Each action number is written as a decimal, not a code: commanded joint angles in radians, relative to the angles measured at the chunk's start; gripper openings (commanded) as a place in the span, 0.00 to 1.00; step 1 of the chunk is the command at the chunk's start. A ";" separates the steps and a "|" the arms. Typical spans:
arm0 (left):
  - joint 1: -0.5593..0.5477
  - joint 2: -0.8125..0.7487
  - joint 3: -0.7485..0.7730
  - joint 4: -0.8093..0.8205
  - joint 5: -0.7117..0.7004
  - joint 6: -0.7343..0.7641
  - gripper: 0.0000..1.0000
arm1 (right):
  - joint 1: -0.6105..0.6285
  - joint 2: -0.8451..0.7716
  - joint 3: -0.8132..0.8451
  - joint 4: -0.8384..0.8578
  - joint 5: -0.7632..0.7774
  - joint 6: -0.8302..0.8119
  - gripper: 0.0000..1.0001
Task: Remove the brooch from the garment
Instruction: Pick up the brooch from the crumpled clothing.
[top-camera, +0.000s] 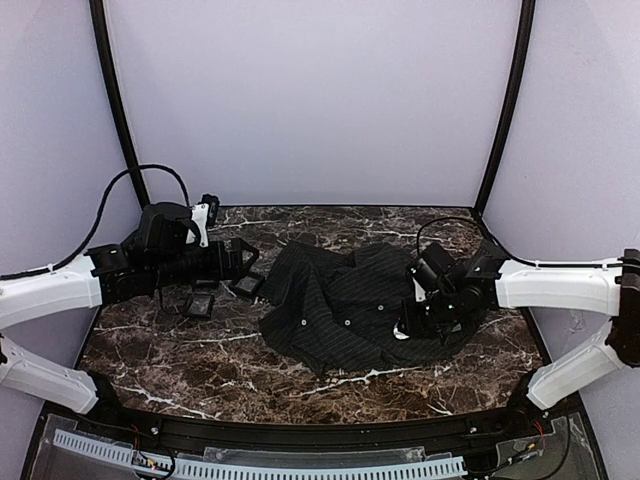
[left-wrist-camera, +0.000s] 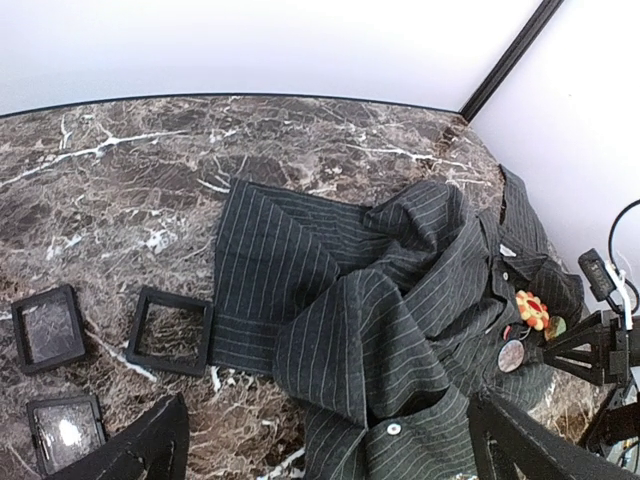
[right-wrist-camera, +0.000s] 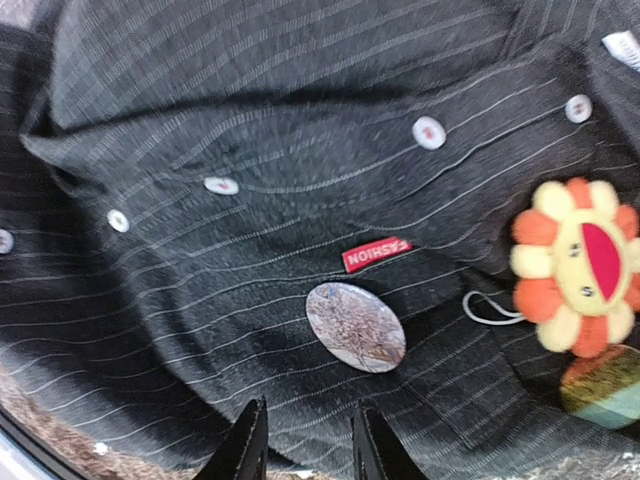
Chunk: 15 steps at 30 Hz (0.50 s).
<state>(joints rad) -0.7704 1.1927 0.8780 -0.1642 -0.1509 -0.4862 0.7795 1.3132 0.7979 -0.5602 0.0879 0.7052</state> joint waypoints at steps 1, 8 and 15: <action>0.002 -0.061 -0.047 -0.047 -0.011 -0.016 0.99 | 0.033 0.099 0.023 0.048 0.052 0.020 0.29; 0.008 -0.115 -0.082 -0.080 -0.031 -0.061 0.99 | 0.035 0.217 0.066 0.022 0.140 0.032 0.29; 0.008 -0.163 -0.113 -0.089 -0.050 -0.079 0.99 | 0.037 0.247 0.049 0.099 0.141 0.035 0.35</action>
<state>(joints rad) -0.7673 1.0588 0.7845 -0.2188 -0.1810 -0.5472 0.8051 1.5455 0.8413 -0.5262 0.2066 0.7300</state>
